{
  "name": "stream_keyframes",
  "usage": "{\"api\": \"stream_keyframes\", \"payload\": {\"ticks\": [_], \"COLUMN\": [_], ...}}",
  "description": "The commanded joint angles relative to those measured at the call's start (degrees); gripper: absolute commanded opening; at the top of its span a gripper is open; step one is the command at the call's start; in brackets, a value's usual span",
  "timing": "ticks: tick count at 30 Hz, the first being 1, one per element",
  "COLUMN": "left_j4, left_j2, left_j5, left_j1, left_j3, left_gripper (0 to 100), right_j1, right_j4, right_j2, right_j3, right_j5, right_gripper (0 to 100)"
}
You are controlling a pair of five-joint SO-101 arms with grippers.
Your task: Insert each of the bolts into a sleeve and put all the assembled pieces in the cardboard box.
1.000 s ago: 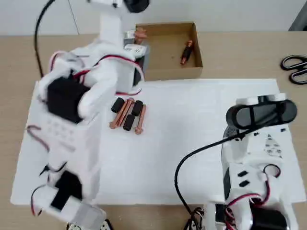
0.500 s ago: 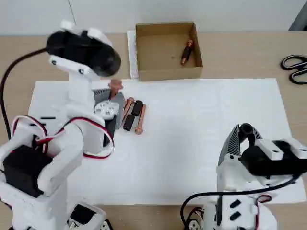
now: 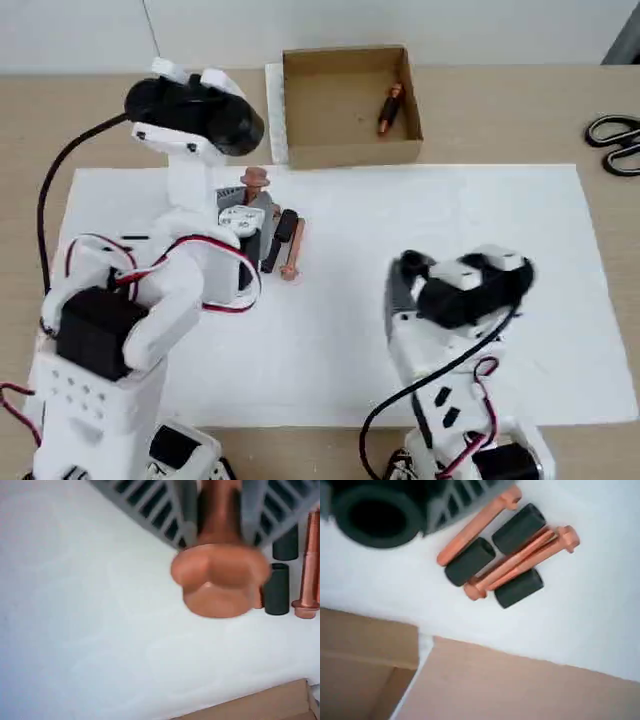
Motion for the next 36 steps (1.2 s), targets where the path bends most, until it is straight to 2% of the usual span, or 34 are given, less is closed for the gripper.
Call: {"api": "stream_keyframes", "payload": {"ticks": [1, 7, 13, 17, 22, 27, 31, 36], "left_j4": [-3.3, -3.7, -4.2, -11.4, -22.2, -28.1, -33.1, -34.1], "left_j2": [-1.3, -1.1, -1.0, -1.1, -1.5, -1.5, -1.5, -1.8], "left_j5": [2.3, 2.4, 2.4, 6.8, 9.7, 10.5, 10.2, 8.7], "left_j1": [-0.3, 0.4, 7.8, 8.8, 8.8, 8.8, 9.0, 10.9], "left_j3": [0.4, 0.5, 0.5, 3.6, 12.4, 18.2, 18.4, 18.4], "left_gripper": [1, 1, 1, 1, 1, 1, 1, 1], "right_j1": [-5.1, -13.2, -13.7, -13.4, -13.4, -13.3, -13.3, -13.4], "right_j4": [-0.8, -0.7, -0.7, -0.8, -0.6, -0.9, -0.9, -2.2], "right_j2": [-0.4, -0.4, -0.4, -0.2, 0.2, 0.2, 0.2, -0.4], "right_j3": [-0.3, -0.3, -0.3, -0.2, 0.0, 1.1, 1.1, 5.5], "right_j5": [-0.4, -0.4, -1.9, -8.3, -8.9, -9.0, -9.0, -9.1], "right_gripper": [0.2, 0.2, 0.3, 0.3, 0.3, 0.4, 0.4, 0.4]}}
